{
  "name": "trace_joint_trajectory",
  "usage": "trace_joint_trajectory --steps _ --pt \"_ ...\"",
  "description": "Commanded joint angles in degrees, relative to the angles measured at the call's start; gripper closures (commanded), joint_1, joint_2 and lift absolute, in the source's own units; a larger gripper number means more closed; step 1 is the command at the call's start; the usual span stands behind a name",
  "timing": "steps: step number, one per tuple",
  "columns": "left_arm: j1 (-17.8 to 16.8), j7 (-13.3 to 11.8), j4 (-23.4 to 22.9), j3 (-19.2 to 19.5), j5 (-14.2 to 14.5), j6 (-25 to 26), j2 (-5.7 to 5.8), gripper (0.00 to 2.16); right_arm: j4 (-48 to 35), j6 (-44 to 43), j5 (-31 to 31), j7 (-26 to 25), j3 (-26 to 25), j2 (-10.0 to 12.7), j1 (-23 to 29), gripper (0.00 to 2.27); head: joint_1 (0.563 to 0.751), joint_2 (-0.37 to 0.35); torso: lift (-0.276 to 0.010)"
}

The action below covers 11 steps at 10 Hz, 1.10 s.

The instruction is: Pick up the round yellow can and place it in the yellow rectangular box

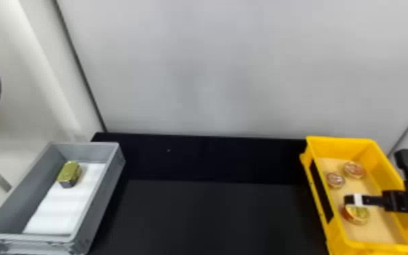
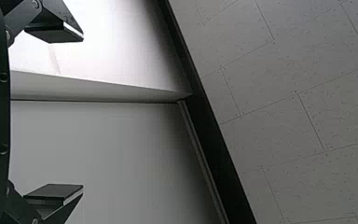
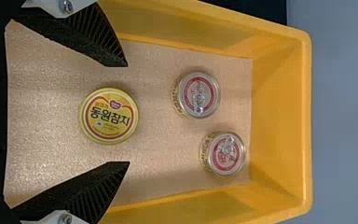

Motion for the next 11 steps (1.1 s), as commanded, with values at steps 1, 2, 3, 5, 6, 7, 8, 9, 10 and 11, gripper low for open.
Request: trace_joint_trajectory --steps 1,2,3,5,6,7,8,9,10,11 --pt "0.2 0.0 0.0 0.1 0.0 0.1 0.08 0.14 -8.0 1.4 0.0 -0.9 -0.2 -0.1 1.4 0.00 0.663 0.054 -0.010" --pt "0.2 0.0 -0.1 0.1 0.0 0.2 0.17 0.14 -15.0 3.8 0.0 -2.3 -0.5 -0.1 2.4 0.00 0.663 0.054 -0.010" --pt "0.2 0.0 -0.1 0.1 0.0 0.4 0.17 0.14 -22.2 6.3 0.0 -2.8 -0.8 -0.1 2.8 0.02 0.663 0.054 -0.010" --pt "0.7 0.0 -0.3 -0.1 0.0 1.0 0.08 0.14 -37.0 11.9 0.5 -5.4 0.1 -0.1 2.8 0.06 0.663 0.054 -0.010" --pt "0.8 0.0 -0.3 -0.3 0.0 1.2 -0.09 0.14 -43.1 12.8 0.7 -6.8 0.8 0.0 2.6 0.07 0.663 0.054 -0.010" --pt "0.8 0.0 -0.3 -0.2 0.0 1.2 -0.09 0.14 -48.6 13.1 0.8 -9.5 1.9 0.1 2.1 0.08 0.663 0.054 -0.010" --pt "0.7 0.0 -0.3 -0.2 0.0 1.4 -0.01 0.14 -53.7 13.7 2.0 -12.9 3.6 0.2 1.1 0.09 0.663 0.054 -0.010" --pt "0.7 -0.1 -0.4 -0.3 0.0 1.4 0.08 0.14 -58.1 12.7 3.9 -14.8 5.0 0.2 0.0 0.09 0.663 0.054 -0.010" --pt "0.7 -0.1 -0.4 -0.3 0.0 1.5 0.08 0.14 -62.0 10.2 6.1 -17.0 6.0 0.2 -1.2 0.09 0.663 0.054 -0.010" --pt "0.8 -0.1 -0.4 -0.3 0.0 1.6 0.26 0.14 -65.6 5.7 9.6 -19.5 7.3 0.2 -2.3 0.11 0.663 0.054 -0.010"
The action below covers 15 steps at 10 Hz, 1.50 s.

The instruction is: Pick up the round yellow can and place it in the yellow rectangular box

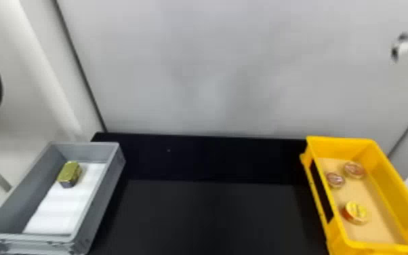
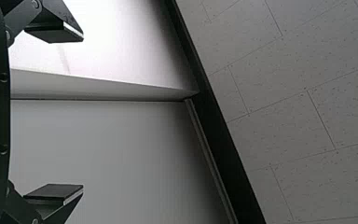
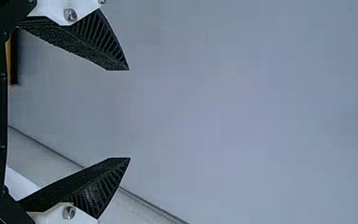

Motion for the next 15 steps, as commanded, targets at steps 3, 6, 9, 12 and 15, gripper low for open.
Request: trace_joint_trajectory --steps 3,6,9,12,15 --pt "0.8 0.0 -0.4 0.7 0.0 0.4 0.68 0.14 -8.0 -23.9 2.6 -11.6 2.8 -1.4 -7.1 0.12 0.663 0.054 -0.010" --pt "1.5 0.1 -0.4 1.3 0.0 0.5 0.42 0.14 -2.6 -45.0 0.8 -16.5 2.9 -3.5 -13.2 0.12 0.663 0.054 -0.010" --pt "1.7 0.1 -0.3 1.7 0.0 0.5 0.24 0.14 1.2 -58.2 -4.9 -17.7 5.4 -3.8 -18.5 0.11 0.663 0.054 -0.010" --pt "2.4 0.1 -1.0 2.3 -0.1 0.0 0.77 0.14 1.4 -60.6 -7.6 -17.3 7.8 -5.4 -21.0 0.11 0.663 0.054 -0.010" --pt "2.7 0.2 -1.1 2.8 -0.1 0.2 0.60 0.14 1.3 -59.3 -8.7 -17.9 8.4 -5.5 -20.9 0.10 0.663 0.054 -0.010"
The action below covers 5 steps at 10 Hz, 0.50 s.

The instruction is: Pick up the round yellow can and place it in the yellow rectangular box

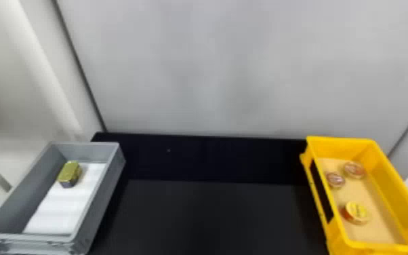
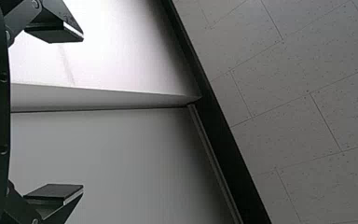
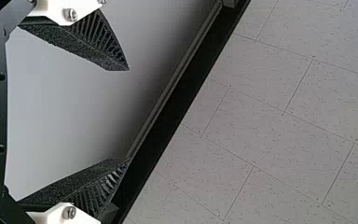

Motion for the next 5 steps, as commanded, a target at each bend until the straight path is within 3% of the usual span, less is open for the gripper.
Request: trace_joint_trajectory --steps 1,5 --pt "0.0 0.0 0.0 0.2 0.0 0.1 -0.01 0.14 -0.2 0.6 -0.6 -0.2 0.2 0.0 0.2 0.10 0.663 0.054 -0.010" --pt "0.1 0.0 0.0 0.1 0.0 0.2 0.08 0.14 -0.2 0.8 -0.6 -0.3 0.6 -0.1 0.3 0.11 0.663 0.054 -0.010"
